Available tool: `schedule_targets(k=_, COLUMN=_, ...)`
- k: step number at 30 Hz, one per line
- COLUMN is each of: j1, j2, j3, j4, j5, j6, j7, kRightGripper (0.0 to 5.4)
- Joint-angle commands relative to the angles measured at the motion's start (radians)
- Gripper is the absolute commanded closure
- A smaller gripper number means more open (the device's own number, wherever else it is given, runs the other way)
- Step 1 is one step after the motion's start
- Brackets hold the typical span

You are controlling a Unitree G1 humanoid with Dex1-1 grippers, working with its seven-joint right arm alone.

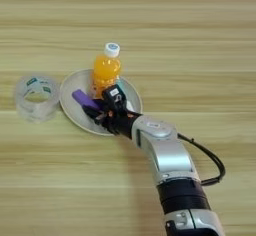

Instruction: Move the objects on the table

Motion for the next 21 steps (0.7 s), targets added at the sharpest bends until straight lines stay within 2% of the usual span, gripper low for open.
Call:
schedule_targets(k=1, j1=-0.028, j2=-0.036, j3=-0.007, j4=-0.031, j5=-0.016, j6=-0.015, j7=-0.009, kRightGripper=3.70)
schedule_targets(k=15, j1=0.039, j2=-0.050, j3=-0.031, j4=-0.221, j5=-0.013, j6=0.006, j7=-0.015, kRightGripper=2.20)
schedule_targets(k=21, j1=0.112, j2=-0.054, j3=-0.035, j4=-0.312, j5=0.005, j6=-0.001, j7=0.015, kRightGripper=1.56)
